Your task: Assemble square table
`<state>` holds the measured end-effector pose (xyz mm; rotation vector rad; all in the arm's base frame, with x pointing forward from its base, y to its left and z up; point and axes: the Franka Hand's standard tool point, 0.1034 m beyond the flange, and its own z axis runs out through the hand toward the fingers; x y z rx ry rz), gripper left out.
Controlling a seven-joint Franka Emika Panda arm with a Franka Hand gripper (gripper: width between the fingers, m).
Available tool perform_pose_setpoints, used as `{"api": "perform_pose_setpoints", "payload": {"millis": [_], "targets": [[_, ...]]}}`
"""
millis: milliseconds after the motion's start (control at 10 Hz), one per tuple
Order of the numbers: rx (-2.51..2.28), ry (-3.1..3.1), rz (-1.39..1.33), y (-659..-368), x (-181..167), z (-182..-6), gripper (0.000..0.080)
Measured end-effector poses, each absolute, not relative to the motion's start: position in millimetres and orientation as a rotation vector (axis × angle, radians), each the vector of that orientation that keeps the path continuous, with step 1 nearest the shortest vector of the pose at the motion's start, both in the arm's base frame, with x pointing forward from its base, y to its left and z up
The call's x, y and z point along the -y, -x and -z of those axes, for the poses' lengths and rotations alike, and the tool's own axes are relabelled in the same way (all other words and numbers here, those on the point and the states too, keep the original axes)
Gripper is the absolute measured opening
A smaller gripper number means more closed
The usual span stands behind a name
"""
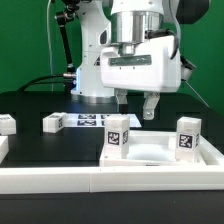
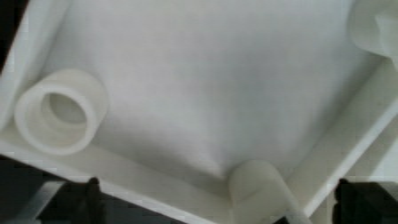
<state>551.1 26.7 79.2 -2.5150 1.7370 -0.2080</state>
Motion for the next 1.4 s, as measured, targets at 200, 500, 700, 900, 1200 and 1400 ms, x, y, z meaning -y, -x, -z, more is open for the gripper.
{"api": "perform_pose_setpoints", "payload": {"millis": [200, 500, 700, 900, 1200, 1400], "targets": [[-1.903, 2.367, 0.195, -549, -29, -77.3, 0.0649], [-2.211, 2.021, 0.169, -535, -37, -66.3, 0.0649], [-2.196, 2.037, 0.174, -536, -36, -66.5, 0.0649], [-2.189, 2.05, 0.175, -534, -37, -64.8, 0.0649], [-2.175, 2.094, 0.157, -518, -43, -53.5, 0.0649], [-2.171, 2.106, 0.142, -509, -41, -48.3, 0.0649]]}}
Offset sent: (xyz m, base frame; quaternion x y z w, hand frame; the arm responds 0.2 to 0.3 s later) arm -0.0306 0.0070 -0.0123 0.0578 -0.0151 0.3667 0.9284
